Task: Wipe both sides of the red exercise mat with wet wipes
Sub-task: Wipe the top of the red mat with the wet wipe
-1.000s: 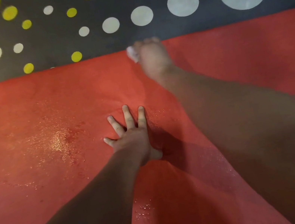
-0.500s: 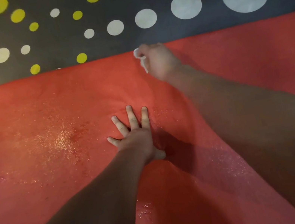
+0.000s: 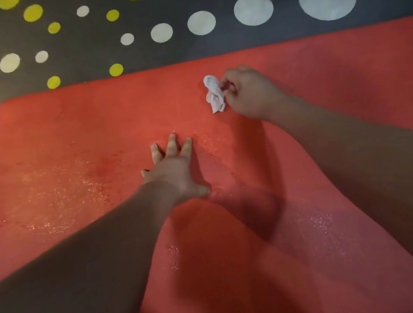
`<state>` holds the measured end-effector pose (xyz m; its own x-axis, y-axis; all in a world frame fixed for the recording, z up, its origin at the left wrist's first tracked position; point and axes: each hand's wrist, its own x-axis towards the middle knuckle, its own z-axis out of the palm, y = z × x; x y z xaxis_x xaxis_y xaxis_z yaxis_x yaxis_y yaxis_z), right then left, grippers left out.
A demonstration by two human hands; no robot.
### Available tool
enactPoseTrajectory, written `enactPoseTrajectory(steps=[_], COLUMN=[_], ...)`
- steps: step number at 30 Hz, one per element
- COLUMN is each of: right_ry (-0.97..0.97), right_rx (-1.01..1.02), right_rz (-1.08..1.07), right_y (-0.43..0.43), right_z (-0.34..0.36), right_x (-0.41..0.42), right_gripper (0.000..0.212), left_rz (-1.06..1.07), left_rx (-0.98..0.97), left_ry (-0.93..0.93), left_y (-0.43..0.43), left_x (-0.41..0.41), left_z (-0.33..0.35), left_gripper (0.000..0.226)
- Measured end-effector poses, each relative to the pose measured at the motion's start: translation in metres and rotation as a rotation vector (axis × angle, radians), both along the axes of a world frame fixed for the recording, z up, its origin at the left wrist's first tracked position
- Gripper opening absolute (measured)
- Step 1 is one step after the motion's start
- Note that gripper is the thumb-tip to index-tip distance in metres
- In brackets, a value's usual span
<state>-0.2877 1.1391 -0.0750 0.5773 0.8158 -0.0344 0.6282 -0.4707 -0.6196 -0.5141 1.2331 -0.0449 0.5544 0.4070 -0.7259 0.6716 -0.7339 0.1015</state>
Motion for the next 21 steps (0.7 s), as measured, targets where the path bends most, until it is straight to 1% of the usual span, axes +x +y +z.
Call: enactPoseTrajectory(steps=[2, 4, 7, 10, 12, 14, 15, 16, 18, 19, 20, 21], right_ry=[-0.021, -0.012, -0.03, -0.154, -0.244, -0.27, -0.281, -0.276, -0.246, -0.199, -0.217, -0.296], right_rx=[0.019, -0.004, -0.045, -0.136, -0.217, -0.223, -0.218, -0.225, -0.224, -0.197, -0.156, -0.127], right_rz=[0.011, 0.003, -0.014, -0.127, -0.219, -0.32, -0.333, -0.311, -0.152, -0.019, 0.118, 0.255], right_y=[0.008, 0.018, 0.03, 0.045, 0.052, 0.06, 0.065, 0.071, 0.087, 0.097, 0.104, 0.108], right_z=[-0.002, 0.0, -0.004, -0.014, -0.017, -0.017, -0.02, -0.019, -0.025, -0.029, -0.033, -0.036], right_x=[-0.009, -0.016, -0.021, -0.023, -0.02, -0.013, -0.011, -0.013, -0.032, -0.051, -0.067, -0.079], right_gripper=[0.026, 0.031, 0.023, 0.028, 0.025, 0.022, 0.021, 0.019, 0.021, 0.027, 0.034, 0.037], left_rz=[0.029, 0.08, 0.116, 0.141, 0.154, 0.156, 0.157, 0.158, 0.167, 0.172, 0.175, 0.175], left_rx=[0.044, 0.069, 0.051, -0.002, -0.026, -0.031, -0.034, -0.039, -0.046, -0.049, -0.054, -0.058], left_ry=[-0.014, 0.01, 0.099, 0.109, 0.113, 0.121, 0.123, 0.123, 0.125, 0.128, 0.133, 0.136], left_y=[0.016, 0.031, 0.04, 0.039, 0.039, 0.04, 0.04, 0.039, 0.039, 0.04, 0.04, 0.04], left_x=[-0.013, -0.024, -0.035, -0.038, -0.036, -0.035, -0.035, -0.035, -0.034, -0.034, -0.034, -0.033], left_z=[0.001, 0.001, -0.005, -0.012, -0.013, -0.011, -0.011, -0.011, -0.011, -0.01, -0.01, -0.01], left_gripper=[0.134, 0.137, 0.143, 0.144, 0.142, 0.14, 0.14, 0.141, 0.142, 0.142, 0.142, 0.143])
